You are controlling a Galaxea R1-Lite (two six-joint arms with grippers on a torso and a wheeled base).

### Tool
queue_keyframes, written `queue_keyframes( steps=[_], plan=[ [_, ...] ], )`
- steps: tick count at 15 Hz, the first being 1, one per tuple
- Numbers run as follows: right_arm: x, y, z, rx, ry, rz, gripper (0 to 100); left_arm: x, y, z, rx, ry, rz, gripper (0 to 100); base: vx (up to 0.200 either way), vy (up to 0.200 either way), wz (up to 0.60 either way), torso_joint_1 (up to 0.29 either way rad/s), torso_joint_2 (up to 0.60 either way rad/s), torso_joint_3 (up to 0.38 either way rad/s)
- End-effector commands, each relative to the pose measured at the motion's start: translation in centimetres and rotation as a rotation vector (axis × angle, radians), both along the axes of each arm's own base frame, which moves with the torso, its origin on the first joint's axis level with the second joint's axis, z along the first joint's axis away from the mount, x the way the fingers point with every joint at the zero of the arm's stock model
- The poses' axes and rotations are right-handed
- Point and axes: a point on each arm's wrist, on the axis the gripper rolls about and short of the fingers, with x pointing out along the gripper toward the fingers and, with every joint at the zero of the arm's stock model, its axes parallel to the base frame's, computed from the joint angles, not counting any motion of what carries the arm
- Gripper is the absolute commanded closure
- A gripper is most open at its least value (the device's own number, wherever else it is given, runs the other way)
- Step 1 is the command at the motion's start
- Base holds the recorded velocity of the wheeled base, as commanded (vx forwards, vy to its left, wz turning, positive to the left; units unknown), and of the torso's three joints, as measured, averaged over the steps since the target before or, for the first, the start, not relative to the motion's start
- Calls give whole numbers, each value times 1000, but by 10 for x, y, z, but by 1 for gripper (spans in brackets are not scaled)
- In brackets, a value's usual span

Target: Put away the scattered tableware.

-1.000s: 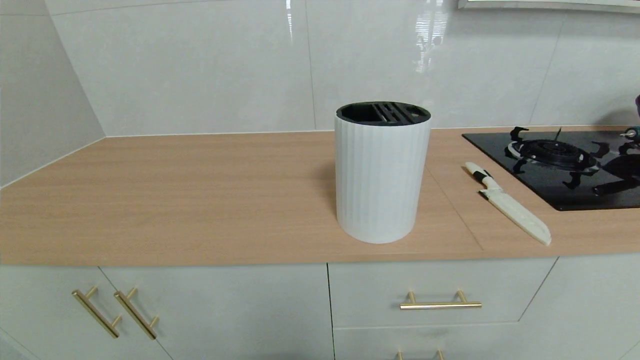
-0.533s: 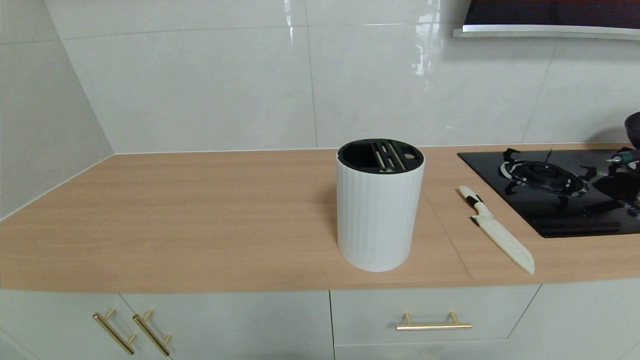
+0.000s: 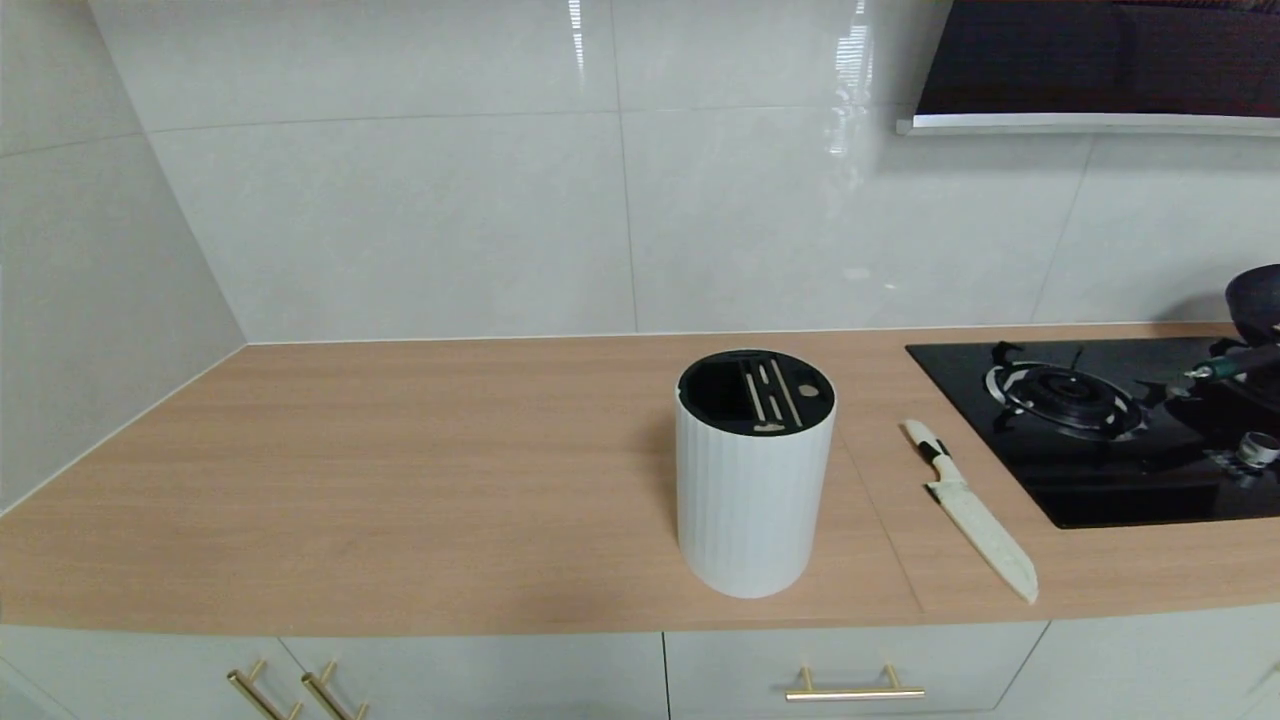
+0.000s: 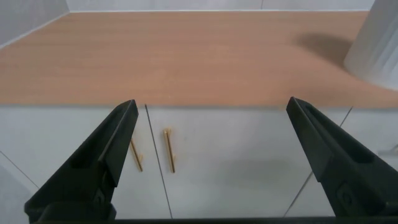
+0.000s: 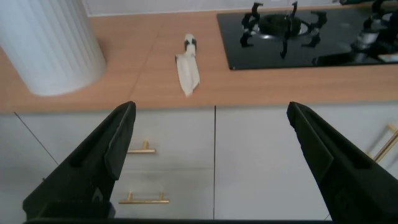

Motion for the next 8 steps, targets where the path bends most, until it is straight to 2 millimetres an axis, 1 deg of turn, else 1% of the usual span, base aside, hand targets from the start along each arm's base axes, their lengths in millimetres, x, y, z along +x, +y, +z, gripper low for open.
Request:
queue_keyframes(
  steps=[1,5,8],
  plan=[
    [0,0,0,0,1,0,0,0,0,0,-1,-1,0,0,0,0,0,276,-583,-305],
    [0,0,0,-2,1,1,0,0,0,0,-1,1,0,0,0,0,0,278,-593,-311],
    [0,0,0,0,1,0,0,0,0,0,-1,-1,0,0,0,0,0,214,-439,-237]
  ],
)
